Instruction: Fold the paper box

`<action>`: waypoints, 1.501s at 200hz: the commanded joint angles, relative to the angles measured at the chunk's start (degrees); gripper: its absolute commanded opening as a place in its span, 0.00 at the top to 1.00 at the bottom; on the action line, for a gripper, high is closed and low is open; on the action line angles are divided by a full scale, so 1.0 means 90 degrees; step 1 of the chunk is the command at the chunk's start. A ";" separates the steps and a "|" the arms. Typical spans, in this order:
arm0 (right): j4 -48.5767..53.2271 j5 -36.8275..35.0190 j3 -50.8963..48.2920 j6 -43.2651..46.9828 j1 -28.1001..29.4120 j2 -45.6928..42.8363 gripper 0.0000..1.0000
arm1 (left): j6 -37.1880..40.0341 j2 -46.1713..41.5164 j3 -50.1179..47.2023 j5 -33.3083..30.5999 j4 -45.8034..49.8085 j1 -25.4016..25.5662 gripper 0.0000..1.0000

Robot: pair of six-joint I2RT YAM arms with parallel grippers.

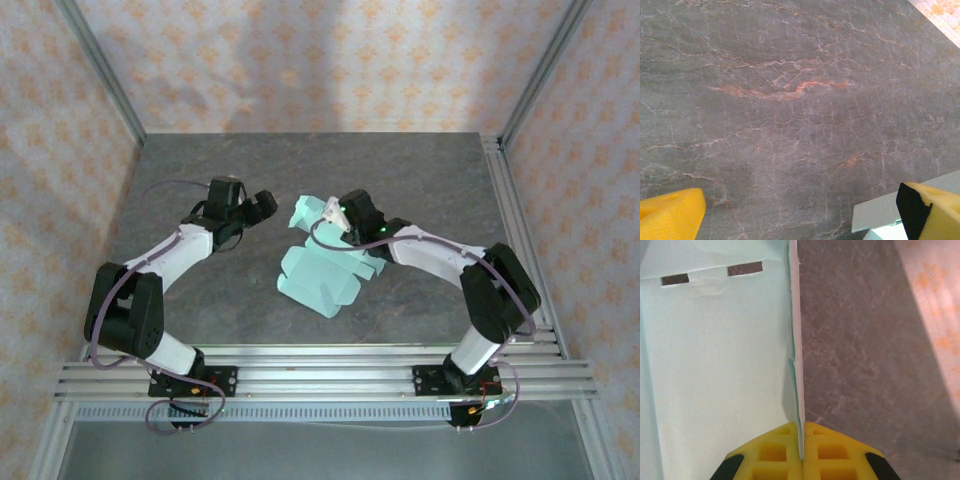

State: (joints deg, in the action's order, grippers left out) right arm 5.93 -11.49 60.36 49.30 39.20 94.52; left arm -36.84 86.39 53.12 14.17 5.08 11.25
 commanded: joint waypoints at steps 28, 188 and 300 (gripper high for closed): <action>-0.2749 -0.1825 -0.0680 0.1997 0.0643 0.0472 1.00 | 0.0118 0.0276 0.0062 0.0233 -0.0117 -0.0038 0.00; -0.5949 -0.2235 -0.1527 0.3663 0.0986 0.1552 1.00 | 0.0548 0.1016 -0.0316 0.0739 -0.1626 -0.0186 0.08; -0.5431 -0.1947 -0.1925 0.3399 0.0986 0.0747 1.00 | 0.3054 0.0492 -0.0149 0.1703 -0.0714 -0.0825 0.00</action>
State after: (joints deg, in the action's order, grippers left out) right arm -44.62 -30.39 44.16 81.21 47.59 103.39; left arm -22.37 91.53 49.82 25.12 -5.98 1.76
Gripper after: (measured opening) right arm 0.049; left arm 0.998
